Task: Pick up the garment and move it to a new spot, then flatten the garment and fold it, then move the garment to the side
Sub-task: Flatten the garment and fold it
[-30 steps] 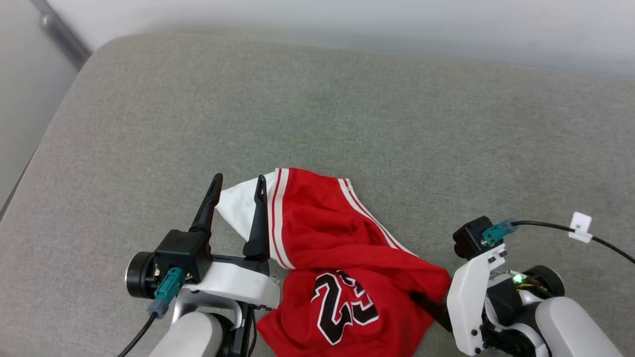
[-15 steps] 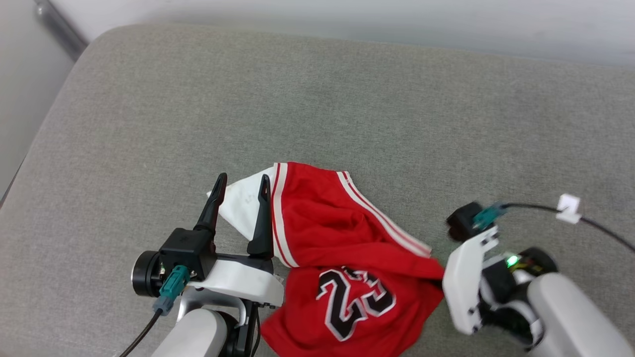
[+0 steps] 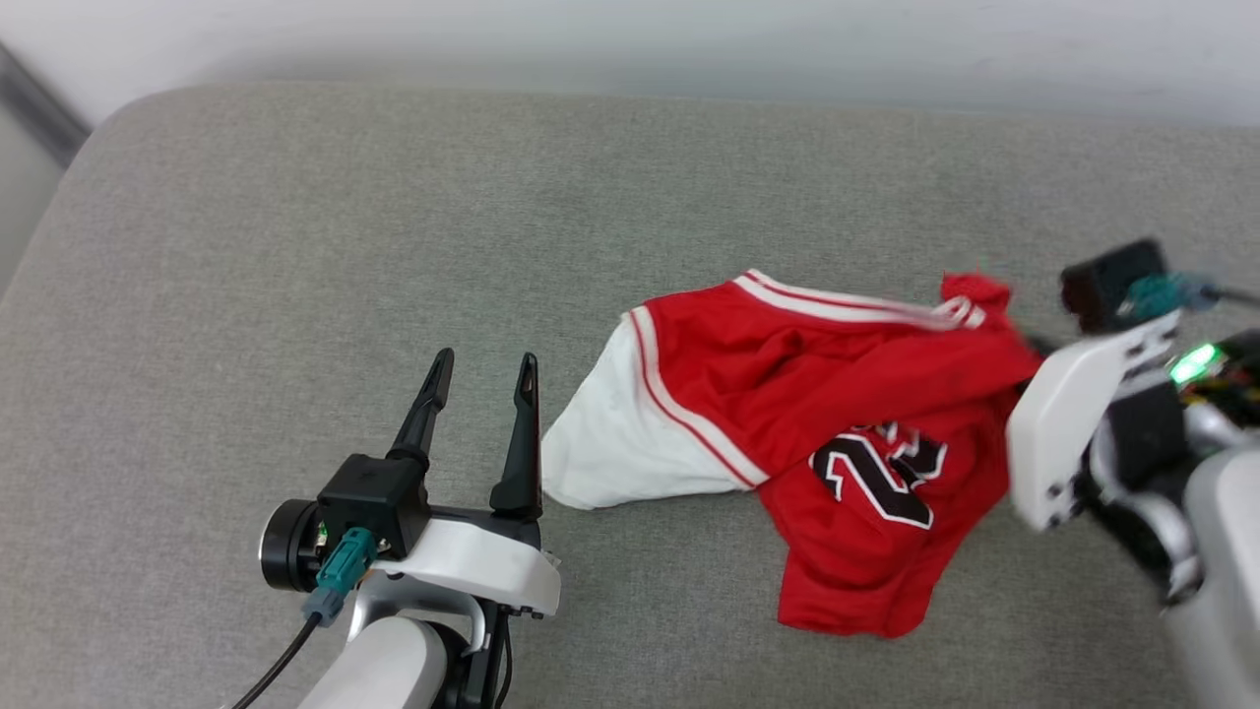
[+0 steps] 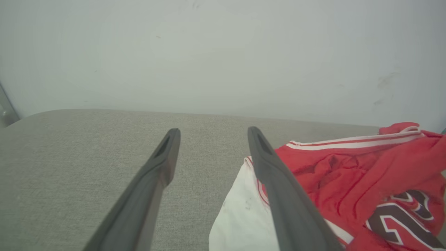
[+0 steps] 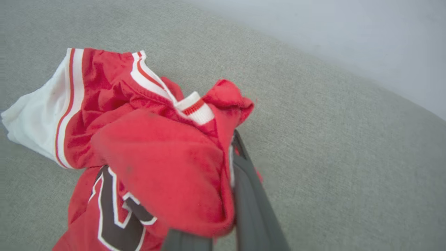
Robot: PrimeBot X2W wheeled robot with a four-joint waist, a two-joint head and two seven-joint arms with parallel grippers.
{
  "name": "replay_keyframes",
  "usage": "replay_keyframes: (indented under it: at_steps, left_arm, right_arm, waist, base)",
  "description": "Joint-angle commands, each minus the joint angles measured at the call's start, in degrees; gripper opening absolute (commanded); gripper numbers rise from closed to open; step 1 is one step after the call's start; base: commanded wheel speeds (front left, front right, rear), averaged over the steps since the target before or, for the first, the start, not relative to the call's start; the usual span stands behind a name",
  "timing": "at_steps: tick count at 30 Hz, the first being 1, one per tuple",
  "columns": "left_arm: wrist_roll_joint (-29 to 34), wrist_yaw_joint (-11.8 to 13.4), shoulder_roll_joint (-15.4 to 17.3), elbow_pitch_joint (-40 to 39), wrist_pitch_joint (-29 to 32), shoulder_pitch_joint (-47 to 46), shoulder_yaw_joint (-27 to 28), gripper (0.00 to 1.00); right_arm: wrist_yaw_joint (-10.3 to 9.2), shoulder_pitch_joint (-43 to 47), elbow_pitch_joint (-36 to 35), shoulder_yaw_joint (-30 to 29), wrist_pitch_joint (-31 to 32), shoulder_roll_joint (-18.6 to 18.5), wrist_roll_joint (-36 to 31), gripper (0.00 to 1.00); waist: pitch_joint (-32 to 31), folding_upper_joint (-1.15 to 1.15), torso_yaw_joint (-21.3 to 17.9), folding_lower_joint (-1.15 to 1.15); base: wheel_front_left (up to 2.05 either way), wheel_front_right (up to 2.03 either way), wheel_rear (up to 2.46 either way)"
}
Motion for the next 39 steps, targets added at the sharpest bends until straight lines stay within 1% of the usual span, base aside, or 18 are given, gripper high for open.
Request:
replay_keyframes:
  at_steps: [1, 5, 8, 10, 11, 12, 13, 15, 18, 24, 27, 31, 33, 36, 39]
  left_arm:
    - [-0.39, 0.07, 0.25, -0.14, -0.04, 0.45, 0.04, 1.0]
    - [-0.28, 0.02, 0.28, -0.16, 0.48, 0.45, -0.45, 1.0]
    - [-0.28, 0.02, 0.48, -0.05, 0.87, 0.45, -0.69, 1.0]
    - [-0.36, -0.1, 0.57, 0.0, 1.0, 0.3, -0.82, 1.0]
    - [-0.3, -0.15, 0.61, -0.02, 1.04, 0.15, -0.94, 1.0]
    - [-0.25, -0.16, 0.65, 0.02, 1.13, 0.07, -1.01, 1.0]
    - [-0.26, -0.15, 0.66, 0.05, 1.21, 0.05, -1.07, 1.0]
    - [-0.32, -0.16, 0.8, 0.14, 1.34, 0.09, -1.13, 1.0]
    - [-0.45, -0.14, 1.03, 0.25, 1.41, 0.48, -1.24, 1.0]
    - [-0.73, 0.24, 1.71, 0.37, 1.6, 1.16, -1.02, 1.0]
    - [-0.77, 0.5, 2.07, 0.14, 1.87, 1.6, -0.94, 1.0]
    - [-0.9, 0.84, 2.44, -0.22, 1.96, 1.99, -0.84, 1.0]
    - [-0.97, 0.91, 2.51, -0.46, 1.87, 2.02, -0.8, 1.0]
    - [-0.87, 1.3, 2.38, -0.89, 1.89, 1.99, -0.8, 1.0]
    - [-1.05, 1.33, 2.17, -1.04, 2.02, 1.74, -0.93, 1.0]
  right_arm:
    - [-0.03, 2.57, -1.05, 0.95, 0.08, 1.0, -0.29, 0.0]
    - [-0.05, 9.34, -6.36, 6.26, 0.72, 2.33, 0.65, 0.0]
    - [-0.04, 15.04, -7.91, 10.69, 1.02, 3.88, 1.87, 0.0]
    - [-0.04, 17.51, -7.87, 12.56, 0.57, 4.78, 2.46, 0.0]
    - [-0.04, 18.7, -7.38, 13.3, 0.37, 5.15, 2.72, 0.38]
    - [-0.04, 19.52, -6.83, 13.7, -0.05, 5.51, 2.6, 0.83]
    - [-0.04, 20.07, -6.48, 13.76, -0.76, 6.08, 2.81, 1.0]
    - [-0.04, 20.65, -6.0, 13.33, -2.82, 6.87, 2.57, 1.0]
    - [-0.04, 21.27, -7.19, 12.78, -7.08, 7.9, 2.55, 1.0]
    - [-0.04, 22.3, -13.09, 12.22, -14.67, 7.86, 3.85, 1.0]
    - [-0.04, 22.6, -16.42, 11.42, -16.32, 7.56, 4.81, 1.0]
    - [-0.04, 21.52, -19.94, 8.16, -15.17, 6.62, 5.95, 1.0]
    - [-0.04, 20.19, -21.19, 4.95, -14.34, 5.72, 5.96, 1.0]
    - [-0.04, 18.46, -20.69, 0.23, -10.74, 3.52, 6.51, 1.0]
    - [-0.04, 15.88, -19.08, -1.47, -4.93, -0.2, 8.33, 1.0]
  waist:
    - [-0.11, 0.0, -0.42, 0.0]
    - [-0.12, 0.0, -1.17, 0.0]
    - [-0.08, 0.0, -1.72, 0.0]
    - [-0.06, 0.0, -2.07, 0.0]
    - [-0.02, 0.0, -2.19, 0.0]
    - [-0.09, 0.0, -2.3, 0.0]
    - [-0.15, 0.0, -2.39, 0.0]
    - [-0.25, 0.0, -2.6, 0.0]
    - [-0.61, 0.0, -2.88, 0.0]
    - [-1.81, 0.0, -3.51, 0.0]
    - [-2.41, 0.0, -3.82, 0.0]
    - [-3.05, 0.0, -4.07, 0.0]
    - [-3.18, 0.0, -4.02, 0.0]
    - [-3.12, 0.0, -3.78, 0.0]
    - [-2.56, 0.0, -3.15, 0.0]
  base:
    - [0.0, 0.0, 0.0]
    - [0.0, 0.0, 0.0]
    - [0.0, 0.0, 0.0]
    - [0.0, 0.0, 0.0]
    - [0.0, 0.0, 0.0]
    - [0.0, 0.0, 0.0]
    - [0.0, 0.0, 0.0]
    - [0.0, 0.0, 0.0]
    - [0.0, 0.0, 0.0]
    - [0.0, 0.0, 0.0]
    - [0.0, 0.0, 0.0]
    - [0.0, 0.0, 0.0]
    - [0.0, 0.0, 0.0]
    - [0.0, 0.0, 0.0]
    - [0.0, 0.0, 0.0]
